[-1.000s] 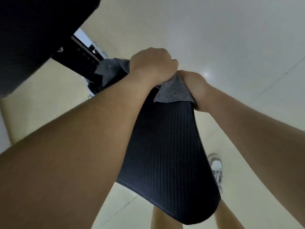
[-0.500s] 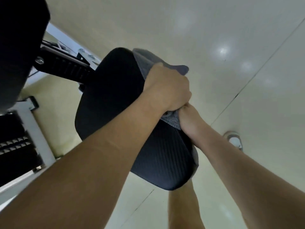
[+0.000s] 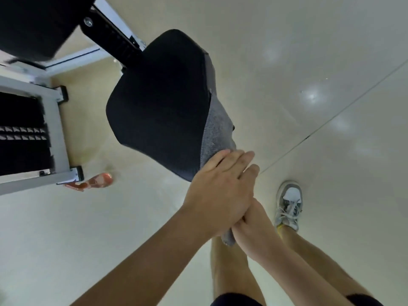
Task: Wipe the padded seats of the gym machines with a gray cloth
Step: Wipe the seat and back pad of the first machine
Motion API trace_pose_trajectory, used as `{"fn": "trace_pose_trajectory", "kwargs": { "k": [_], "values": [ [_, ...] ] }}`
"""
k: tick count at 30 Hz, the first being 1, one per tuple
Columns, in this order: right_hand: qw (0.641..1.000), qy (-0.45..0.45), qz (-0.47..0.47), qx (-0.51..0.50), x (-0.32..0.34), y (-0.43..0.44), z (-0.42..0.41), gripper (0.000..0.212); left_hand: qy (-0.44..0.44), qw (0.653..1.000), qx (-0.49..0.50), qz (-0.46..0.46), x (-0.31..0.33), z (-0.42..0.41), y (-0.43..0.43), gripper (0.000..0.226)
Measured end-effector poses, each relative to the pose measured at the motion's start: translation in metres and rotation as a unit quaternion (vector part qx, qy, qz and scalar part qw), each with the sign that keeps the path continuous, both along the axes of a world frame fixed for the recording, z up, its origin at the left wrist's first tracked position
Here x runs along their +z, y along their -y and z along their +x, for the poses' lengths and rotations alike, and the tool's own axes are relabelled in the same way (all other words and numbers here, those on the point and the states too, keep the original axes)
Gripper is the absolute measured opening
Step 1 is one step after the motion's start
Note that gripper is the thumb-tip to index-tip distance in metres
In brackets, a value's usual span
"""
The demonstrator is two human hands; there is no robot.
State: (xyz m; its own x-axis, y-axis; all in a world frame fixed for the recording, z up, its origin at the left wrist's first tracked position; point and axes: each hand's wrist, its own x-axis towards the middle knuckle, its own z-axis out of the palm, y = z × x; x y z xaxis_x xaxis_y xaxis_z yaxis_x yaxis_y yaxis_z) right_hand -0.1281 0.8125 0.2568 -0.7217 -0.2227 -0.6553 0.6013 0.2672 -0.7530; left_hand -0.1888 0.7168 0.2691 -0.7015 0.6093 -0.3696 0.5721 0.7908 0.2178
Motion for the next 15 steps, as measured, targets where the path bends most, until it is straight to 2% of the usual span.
{"fn": "trace_pose_trajectory", "kwargs": {
  "k": [3,6,8,10,12,15],
  "values": [
    [0.989,-0.123,0.066,-0.048,0.0,0.004,-0.007,0.015,-0.049,0.998,0.032,-0.002,-0.002,-0.01,0.028,0.05],
    [0.975,-0.16,0.152,0.016,0.01,0.006,-0.025,0.007,-0.052,0.996,0.069,-0.017,-0.009,-0.013,0.042,0.053],
    [0.951,-0.18,0.238,0.08,0.015,-0.001,-0.029,0.014,-0.052,0.989,0.139,-0.007,-0.013,0.005,0.041,0.056],
    [0.922,-0.231,0.296,0.093,0.024,-0.006,-0.036,0.027,-0.049,0.978,0.203,-0.008,-0.015,0.027,0.042,0.063],
    [0.901,-0.275,0.317,0.11,0.031,-0.004,-0.042,0.032,-0.053,0.969,0.241,-0.028,-0.012,0.04,0.046,0.061],
    [0.87,-0.324,0.336,0.16,0.035,0.007,-0.052,0.027,-0.047,0.948,0.311,-0.045,-0.002,0.047,0.051,0.054]
  ]
}}
